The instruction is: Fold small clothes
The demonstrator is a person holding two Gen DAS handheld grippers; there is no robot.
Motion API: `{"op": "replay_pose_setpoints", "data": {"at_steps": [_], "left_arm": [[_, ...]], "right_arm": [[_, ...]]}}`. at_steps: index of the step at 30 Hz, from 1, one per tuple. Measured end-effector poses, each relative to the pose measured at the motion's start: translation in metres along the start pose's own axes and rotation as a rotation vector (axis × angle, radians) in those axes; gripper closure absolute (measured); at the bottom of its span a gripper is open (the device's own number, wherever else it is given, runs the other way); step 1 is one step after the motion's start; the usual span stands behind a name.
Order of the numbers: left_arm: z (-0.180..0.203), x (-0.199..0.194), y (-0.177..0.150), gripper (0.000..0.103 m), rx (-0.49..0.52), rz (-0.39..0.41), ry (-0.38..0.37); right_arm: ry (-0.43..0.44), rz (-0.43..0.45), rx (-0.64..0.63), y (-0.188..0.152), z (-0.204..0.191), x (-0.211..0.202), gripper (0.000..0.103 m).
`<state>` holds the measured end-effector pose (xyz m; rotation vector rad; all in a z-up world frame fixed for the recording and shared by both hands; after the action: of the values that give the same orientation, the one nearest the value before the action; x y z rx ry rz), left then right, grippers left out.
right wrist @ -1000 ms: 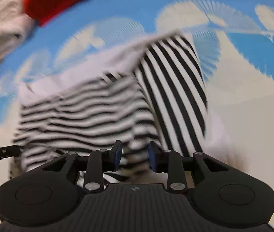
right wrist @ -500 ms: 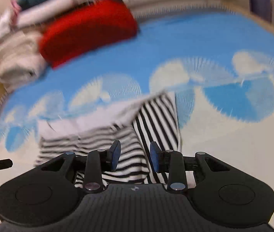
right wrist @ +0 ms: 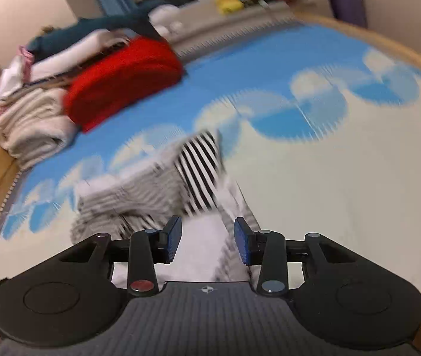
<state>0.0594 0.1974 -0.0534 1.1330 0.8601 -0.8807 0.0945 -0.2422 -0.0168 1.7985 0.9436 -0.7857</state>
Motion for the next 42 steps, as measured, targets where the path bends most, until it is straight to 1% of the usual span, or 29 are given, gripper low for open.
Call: {"op": "replay_pose_setpoints", "data": {"at_steps": [2, 3, 4, 6, 7, 9, 10, 11, 12, 14, 17, 21, 22, 23, 24, 25, 26, 28, 29, 30, 32, 34, 36, 37, 38, 39, 40, 41, 42], "left_arm": [[-0.004, -0.001, -0.004, 0.065, -0.007, -0.001, -0.024], [-0.005, 0.000, -0.005, 0.060, 0.000, 0.000, -0.026], [-0.008, 0.002, -0.006, 0.053, 0.000, -0.003, -0.009], [-0.020, 0.014, -0.011, 0.050, -0.040, -0.037, 0.022], [-0.025, 0.020, -0.012, 0.046, -0.068, -0.059, 0.017], [-0.033, 0.035, -0.014, 0.032, -0.117, -0.081, 0.001], [-0.039, 0.045, -0.016, 0.029, -0.132, -0.093, 0.009], [-0.044, 0.054, -0.017, 0.029, -0.166, -0.141, 0.039], [-0.048, 0.061, -0.018, 0.029, -0.202, -0.176, 0.042], [-0.052, 0.070, -0.020, 0.028, -0.253, -0.214, -0.005], [-0.059, 0.081, -0.026, 0.028, -0.316, -0.267, -0.039], [-0.065, 0.090, -0.033, 0.031, -0.320, -0.300, 0.006], [-0.067, 0.092, -0.035, 0.041, -0.320, -0.307, 0.005], [-0.067, 0.094, -0.036, 0.057, -0.317, -0.319, 0.002], [-0.067, 0.095, -0.038, 0.066, -0.309, -0.330, 0.001], [-0.067, 0.096, -0.039, 0.080, -0.298, -0.333, 0.002], [-0.066, 0.095, -0.039, 0.090, -0.289, -0.333, -0.005], [-0.065, 0.090, -0.038, 0.094, -0.278, -0.316, -0.013], [-0.066, 0.085, -0.036, 0.094, -0.275, -0.295, -0.003], [-0.067, 0.077, -0.034, 0.095, -0.273, -0.263, 0.008], [-0.068, 0.064, -0.031, 0.095, -0.273, -0.208, 0.022], [-0.069, 0.059, -0.031, 0.095, -0.285, -0.201, 0.006], [-0.070, 0.070, -0.036, 0.093, -0.300, -0.262, -0.004], [-0.071, 0.077, -0.040, 0.088, -0.309, -0.310, -0.017], [-0.071, 0.083, -0.043, 0.080, -0.321, -0.342, -0.026], [-0.072, 0.087, -0.046, 0.075, -0.333, -0.366, -0.035], [-0.072, 0.088, -0.046, 0.070, -0.333, -0.372, -0.036], [-0.071, 0.088, -0.045, 0.069, -0.323, -0.372, -0.031], [-0.069, 0.087, -0.046, 0.069, -0.315, -0.371, -0.026]], "right_arm": [[-0.011, -0.102, 0.045, -0.023, 0.012, 0.021, 0.061], [0.020, -0.136, 0.081, -0.029, 0.016, 0.026, 0.061], [0.037, -0.156, 0.095, -0.034, 0.018, 0.029, 0.061], [0.009, -0.175, 0.084, -0.037, 0.022, 0.036, 0.061], [-0.020, -0.184, 0.077, -0.040, 0.023, 0.039, 0.060], [-0.047, -0.218, 0.084, -0.043, 0.027, 0.047, 0.058], [-0.041, -0.228, 0.090, -0.047, 0.027, 0.050, 0.057], [-0.041, -0.238, 0.092, -0.048, 0.027, 0.054, 0.055], [-0.049, -0.245, 0.087, -0.051, 0.028, 0.059, 0.053], [-0.067, -0.259, 0.076, -0.054, 0.028, 0.068, 0.052], [-0.085, -0.292, 0.082, -0.061, 0.032, 0.079, 0.052], [-0.089, -0.324, 0.075, -0.065, 0.032, 0.090, 0.052], [-0.089, -0.335, 0.081, -0.066, 0.033, 0.092, 0.052], [-0.087, -0.347, 0.092, -0.067, 0.034, 0.094, 0.052], [-0.088, -0.362, 0.100, -0.069, 0.034, 0.097, 0.052], [-0.092, -0.374, 0.100, -0.070, 0.034, 0.099, 0.052], [-0.095, -0.384, 0.094, -0.072, 0.033, 0.101, 0.052], [-0.090, -0.379, 0.074, -0.073, 0.028, 0.101, 0.073], [-0.077, -0.366, 0.068, -0.072, 0.026, 0.098, 0.095], [-0.059, -0.343, 0.077, -0.069, 0.025, 0.093, 0.096], [-0.020, -0.294, 0.123, -0.062, 0.030, 0.081, 0.096], [0.000, -0.266, 0.177, -0.059, 0.038, 0.073, 0.096], [0.001, -0.290, 0.203, -0.061, 0.043, 0.075, 0.096], [-0.016, -0.322, 0.190, -0.065, 0.043, 0.080, 0.095], [-0.037, -0.356, 0.170, -0.070, 0.042, 0.085, 0.093], [-0.060, -0.385, 0.153, -0.074, 0.041, 0.089, 0.087], [-0.077, -0.395, 0.145, -0.076, 0.041, 0.090, 0.082], [-0.085, -0.394, 0.141, -0.076, 0.040, 0.089, 0.077], [-0.080, -0.390, 0.143, -0.074, 0.040, 0.088, 0.076]]}}
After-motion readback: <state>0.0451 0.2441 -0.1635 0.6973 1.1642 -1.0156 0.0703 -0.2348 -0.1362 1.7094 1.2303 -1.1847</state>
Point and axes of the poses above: each gripper's, at about its wrist camera, not at the fingertips, and x roughly the way its jaws point, z to its right, y to its top, the point moved 7 cm from there along x, roughly the way its jaws point, and after that the axes turned 13 degrees about -z, right-handed, at the moved point
